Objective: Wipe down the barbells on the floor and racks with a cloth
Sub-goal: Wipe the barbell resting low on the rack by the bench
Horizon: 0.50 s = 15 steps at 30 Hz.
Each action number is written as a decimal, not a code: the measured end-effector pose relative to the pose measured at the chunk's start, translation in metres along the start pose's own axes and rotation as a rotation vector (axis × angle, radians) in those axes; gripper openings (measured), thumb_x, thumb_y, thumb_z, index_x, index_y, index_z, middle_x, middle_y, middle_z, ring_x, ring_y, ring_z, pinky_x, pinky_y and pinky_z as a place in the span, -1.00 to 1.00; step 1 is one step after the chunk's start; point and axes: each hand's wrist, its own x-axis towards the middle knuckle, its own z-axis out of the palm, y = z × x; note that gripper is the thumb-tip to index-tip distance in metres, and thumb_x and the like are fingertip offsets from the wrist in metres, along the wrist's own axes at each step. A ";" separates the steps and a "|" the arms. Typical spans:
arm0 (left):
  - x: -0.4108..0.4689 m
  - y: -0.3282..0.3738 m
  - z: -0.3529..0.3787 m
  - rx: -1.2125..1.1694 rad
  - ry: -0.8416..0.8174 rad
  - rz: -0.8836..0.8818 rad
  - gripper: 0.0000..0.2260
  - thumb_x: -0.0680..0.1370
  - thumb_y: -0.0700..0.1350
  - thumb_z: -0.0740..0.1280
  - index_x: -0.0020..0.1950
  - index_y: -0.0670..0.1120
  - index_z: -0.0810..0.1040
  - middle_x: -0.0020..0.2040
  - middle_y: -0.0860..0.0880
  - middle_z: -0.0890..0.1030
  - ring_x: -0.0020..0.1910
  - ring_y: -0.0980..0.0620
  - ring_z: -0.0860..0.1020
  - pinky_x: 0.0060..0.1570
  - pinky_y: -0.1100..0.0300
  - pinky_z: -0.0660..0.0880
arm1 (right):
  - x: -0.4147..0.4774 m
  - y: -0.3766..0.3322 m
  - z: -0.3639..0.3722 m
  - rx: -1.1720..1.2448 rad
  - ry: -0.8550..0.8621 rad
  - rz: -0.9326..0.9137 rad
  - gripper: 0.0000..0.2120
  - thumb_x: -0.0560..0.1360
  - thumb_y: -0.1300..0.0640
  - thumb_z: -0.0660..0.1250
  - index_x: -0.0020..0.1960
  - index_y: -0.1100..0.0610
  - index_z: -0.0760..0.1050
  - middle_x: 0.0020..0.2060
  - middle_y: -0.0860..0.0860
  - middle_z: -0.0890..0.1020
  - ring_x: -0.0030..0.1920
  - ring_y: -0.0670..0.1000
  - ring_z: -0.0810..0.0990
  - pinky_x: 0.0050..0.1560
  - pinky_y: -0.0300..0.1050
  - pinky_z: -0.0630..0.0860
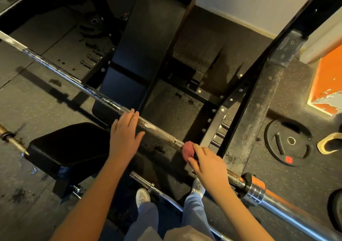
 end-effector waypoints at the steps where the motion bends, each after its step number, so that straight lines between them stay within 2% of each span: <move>1: 0.010 -0.008 -0.001 0.039 -0.043 0.041 -0.43 0.50 -0.05 0.41 0.46 -0.13 0.34 0.45 -0.14 0.37 0.46 -0.14 0.28 0.39 -0.14 0.27 | 0.008 -0.006 -0.001 0.019 -0.005 0.035 -0.57 0.63 -0.15 0.06 0.40 0.02 0.31 0.08 -0.01 0.56 -0.04 -0.01 0.56 -0.14 -0.19 0.44; 3: 0.021 -0.017 -0.003 0.072 -0.051 0.124 -0.49 0.47 -0.07 0.45 0.39 -0.15 0.44 0.36 -0.14 0.48 0.40 -0.17 0.36 0.33 -0.14 0.33 | 0.032 -0.028 0.001 0.062 -0.023 0.063 -0.60 0.64 -0.16 0.00 0.37 0.02 0.31 0.08 -0.03 0.54 -0.03 -0.03 0.56 -0.16 -0.21 0.44; 6: 0.022 -0.017 -0.004 0.117 -0.019 0.154 -0.53 0.44 -0.08 0.49 0.32 -0.14 0.52 0.26 -0.14 0.55 0.32 -0.18 0.45 0.25 -0.12 0.41 | 0.050 -0.048 0.002 0.076 -0.022 -0.004 -0.61 0.64 -0.14 0.02 0.37 0.02 0.31 0.09 -0.01 0.54 -0.02 -0.02 0.56 -0.15 -0.19 0.45; 9: 0.025 -0.020 -0.003 0.158 -0.016 0.186 -0.53 0.44 -0.03 0.48 0.32 -0.11 0.52 0.26 -0.11 0.55 0.32 -0.17 0.44 0.26 -0.13 0.38 | 0.022 -0.018 0.003 0.031 -0.016 -0.029 -0.60 0.62 -0.10 0.10 0.39 0.04 0.33 0.05 -0.01 0.56 -0.07 -0.02 0.56 -0.18 -0.23 0.36; 11: 0.027 -0.024 -0.003 0.180 -0.033 0.205 -0.52 0.45 0.00 0.47 0.33 -0.08 0.51 0.27 -0.08 0.54 0.34 -0.15 0.42 0.28 -0.15 0.35 | -0.003 0.003 0.004 -0.032 0.050 0.015 -0.62 0.58 -0.10 0.16 0.31 0.07 0.42 -0.04 0.02 0.61 -0.17 -0.01 0.57 -0.23 -0.23 0.33; 13: 0.029 -0.027 -0.003 0.195 -0.045 0.230 -0.52 0.44 0.03 0.47 0.32 -0.06 0.51 0.28 -0.07 0.54 0.36 -0.14 0.42 0.30 -0.18 0.32 | -0.004 0.001 0.004 -0.060 0.029 0.072 -0.60 0.60 -0.13 0.12 0.32 0.07 0.41 0.01 0.01 0.60 -0.12 0.00 0.58 -0.22 -0.23 0.34; 15: 0.035 -0.031 -0.005 0.228 -0.064 0.290 -0.54 0.43 0.05 0.46 0.29 -0.06 0.53 0.24 -0.07 0.56 0.33 -0.14 0.45 0.29 -0.20 0.32 | 0.023 -0.022 0.001 0.032 -0.019 0.076 -0.57 0.62 -0.17 0.04 0.37 0.03 0.33 0.08 -0.03 0.56 -0.06 -0.04 0.57 -0.21 -0.25 0.35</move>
